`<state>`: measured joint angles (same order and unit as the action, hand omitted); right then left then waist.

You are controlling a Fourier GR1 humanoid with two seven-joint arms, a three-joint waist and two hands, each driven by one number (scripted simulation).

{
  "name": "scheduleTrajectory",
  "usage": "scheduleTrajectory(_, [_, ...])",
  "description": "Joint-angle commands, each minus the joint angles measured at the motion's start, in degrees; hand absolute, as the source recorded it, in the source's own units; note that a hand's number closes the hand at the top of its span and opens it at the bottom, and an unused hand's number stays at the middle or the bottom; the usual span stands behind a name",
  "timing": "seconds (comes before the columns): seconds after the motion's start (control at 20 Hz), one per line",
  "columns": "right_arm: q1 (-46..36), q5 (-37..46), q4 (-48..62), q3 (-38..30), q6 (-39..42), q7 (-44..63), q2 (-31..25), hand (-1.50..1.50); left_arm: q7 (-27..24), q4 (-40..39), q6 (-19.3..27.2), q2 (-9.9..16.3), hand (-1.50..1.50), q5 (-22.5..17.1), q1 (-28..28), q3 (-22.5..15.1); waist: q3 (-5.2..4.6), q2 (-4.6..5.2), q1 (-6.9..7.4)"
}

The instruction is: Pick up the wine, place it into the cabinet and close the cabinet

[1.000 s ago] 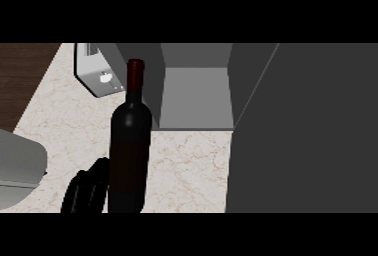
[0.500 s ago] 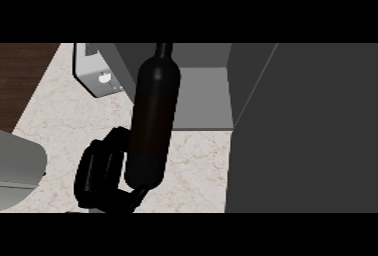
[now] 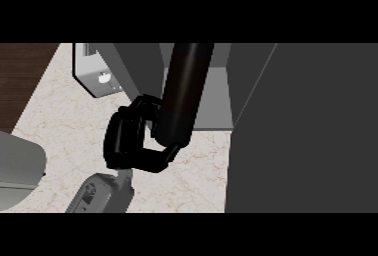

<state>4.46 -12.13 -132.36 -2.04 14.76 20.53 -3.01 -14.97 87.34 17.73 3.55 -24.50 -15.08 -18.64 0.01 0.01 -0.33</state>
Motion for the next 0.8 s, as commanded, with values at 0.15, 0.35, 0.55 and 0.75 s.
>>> scheduleTrajectory(0.15, [-0.59,-0.59,-0.14,-1.67,0.28,-0.11,-0.83,-1.5,1.11,-9.61,2.6,-2.82,1.5,7.62,-7.33,0.32,-0.01,0.0,-0.01])
scheduleTrajectory(0.35, [1.7,-1.68,0.42,-2.46,2.13,-2.22,-0.96,-1.5,-2.52,-16.67,6.13,-3.51,1.5,5.57,-10.27,-3.47,-0.01,0.03,-0.29])
scheduleTrajectory(0.55, [-0.56,0.78,-0.44,0.11,-0.26,0.7,0.07,-1.5,-2.32,-19.22,11.77,-3.53,1.5,1.01,-15.59,-4.85,-0.03,0.05,-0.34])
scheduleTrajectory(0.75, [6.0,2.51,-2.16,2.76,2.8,-3.98,1.64,-1.5,-9.67,-24.81,12.25,-3.54,1.5,-4.76,-13.98,-9.06,-0.03,0.08,-0.82])
